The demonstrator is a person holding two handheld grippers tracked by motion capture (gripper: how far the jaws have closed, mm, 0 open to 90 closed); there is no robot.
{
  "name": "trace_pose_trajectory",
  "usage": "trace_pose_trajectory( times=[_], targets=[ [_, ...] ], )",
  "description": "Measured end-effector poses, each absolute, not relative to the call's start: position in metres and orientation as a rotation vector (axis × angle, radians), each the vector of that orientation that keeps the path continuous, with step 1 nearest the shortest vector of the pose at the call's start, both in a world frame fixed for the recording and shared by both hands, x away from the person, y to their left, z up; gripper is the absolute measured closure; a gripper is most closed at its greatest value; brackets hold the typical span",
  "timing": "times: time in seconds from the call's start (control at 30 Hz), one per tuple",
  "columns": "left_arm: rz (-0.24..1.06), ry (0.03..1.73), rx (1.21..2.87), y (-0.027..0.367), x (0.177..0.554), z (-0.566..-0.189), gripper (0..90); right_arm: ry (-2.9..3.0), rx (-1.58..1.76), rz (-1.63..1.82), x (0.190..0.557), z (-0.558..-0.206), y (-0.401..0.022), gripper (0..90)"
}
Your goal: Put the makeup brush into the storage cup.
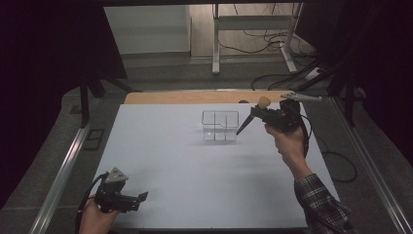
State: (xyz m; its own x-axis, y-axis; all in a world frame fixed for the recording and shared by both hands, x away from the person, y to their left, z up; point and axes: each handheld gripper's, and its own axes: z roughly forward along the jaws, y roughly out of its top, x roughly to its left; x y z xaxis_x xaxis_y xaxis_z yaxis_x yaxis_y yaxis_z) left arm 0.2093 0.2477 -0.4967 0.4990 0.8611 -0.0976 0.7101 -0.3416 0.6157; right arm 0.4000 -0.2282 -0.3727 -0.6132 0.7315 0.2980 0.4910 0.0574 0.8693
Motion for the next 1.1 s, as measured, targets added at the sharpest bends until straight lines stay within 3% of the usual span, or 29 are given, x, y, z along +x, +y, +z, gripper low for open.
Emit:
trace_pose_trajectory(
  times=[1.1],
  targets=[
    [0.34, 1.263, 2.142, 0.247, 0.207, -0.496, 2.9, 2.045, 1.228, 1.551, 0.43, -0.368, -0.218, 73.0]
  ],
)
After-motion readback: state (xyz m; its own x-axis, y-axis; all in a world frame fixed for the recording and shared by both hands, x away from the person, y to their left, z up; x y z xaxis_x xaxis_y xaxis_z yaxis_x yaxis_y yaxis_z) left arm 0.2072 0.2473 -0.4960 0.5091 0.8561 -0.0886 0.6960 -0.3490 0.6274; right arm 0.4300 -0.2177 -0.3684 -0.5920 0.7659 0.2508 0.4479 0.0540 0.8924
